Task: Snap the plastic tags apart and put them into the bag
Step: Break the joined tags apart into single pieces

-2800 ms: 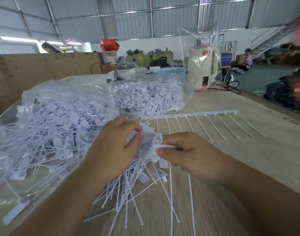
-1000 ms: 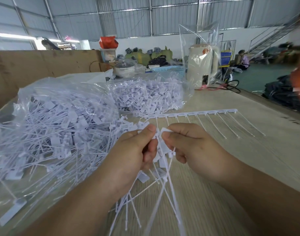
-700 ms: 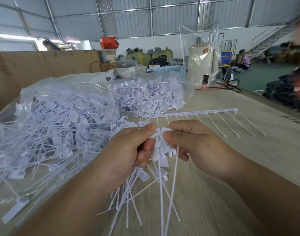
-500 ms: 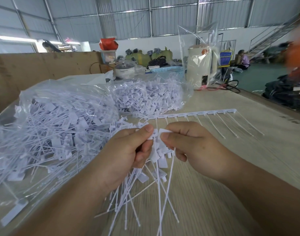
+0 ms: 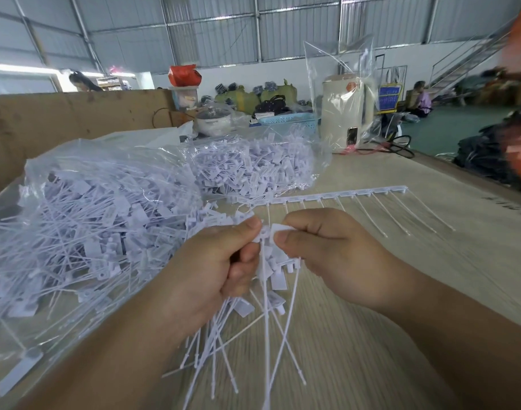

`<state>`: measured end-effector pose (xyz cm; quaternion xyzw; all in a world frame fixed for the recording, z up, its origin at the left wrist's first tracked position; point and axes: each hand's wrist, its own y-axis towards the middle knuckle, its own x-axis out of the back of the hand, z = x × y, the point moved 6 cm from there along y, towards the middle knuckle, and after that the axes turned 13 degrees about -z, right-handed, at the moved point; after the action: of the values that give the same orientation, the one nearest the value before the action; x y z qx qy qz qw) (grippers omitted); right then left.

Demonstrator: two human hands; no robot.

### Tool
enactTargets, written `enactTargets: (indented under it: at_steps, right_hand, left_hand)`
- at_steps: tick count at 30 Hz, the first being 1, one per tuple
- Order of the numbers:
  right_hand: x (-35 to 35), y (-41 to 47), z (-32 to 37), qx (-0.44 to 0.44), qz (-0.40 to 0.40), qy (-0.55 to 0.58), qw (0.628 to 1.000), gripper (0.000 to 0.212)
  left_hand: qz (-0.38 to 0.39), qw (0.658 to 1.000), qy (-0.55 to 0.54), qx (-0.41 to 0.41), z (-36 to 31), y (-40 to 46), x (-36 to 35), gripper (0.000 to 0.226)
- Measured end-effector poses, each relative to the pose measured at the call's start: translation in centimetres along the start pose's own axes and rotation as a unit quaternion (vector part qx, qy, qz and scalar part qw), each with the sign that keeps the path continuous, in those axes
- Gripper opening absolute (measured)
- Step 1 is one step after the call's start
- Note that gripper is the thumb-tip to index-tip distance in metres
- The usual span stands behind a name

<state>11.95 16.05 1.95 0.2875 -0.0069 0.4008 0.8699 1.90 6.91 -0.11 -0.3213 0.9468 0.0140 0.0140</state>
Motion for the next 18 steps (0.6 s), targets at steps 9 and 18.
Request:
enactTargets:
  at_steps: [9,18]
  right_hand:
    - [-0.6,-0.2,-1.4,-0.169,0.072,0.157,0.97,0.029]
    - [4.6,1.1,0.2,0.015,-0.136,-0.042,0.99,0.036]
  left_hand:
    - [-0.092,0.953,0.207,-0.201,-1.5,-0.5,0.9,0.054]
    - [-0.208,0.968,-0.14,0.029,-0.8,2.1,7.7,0.048]
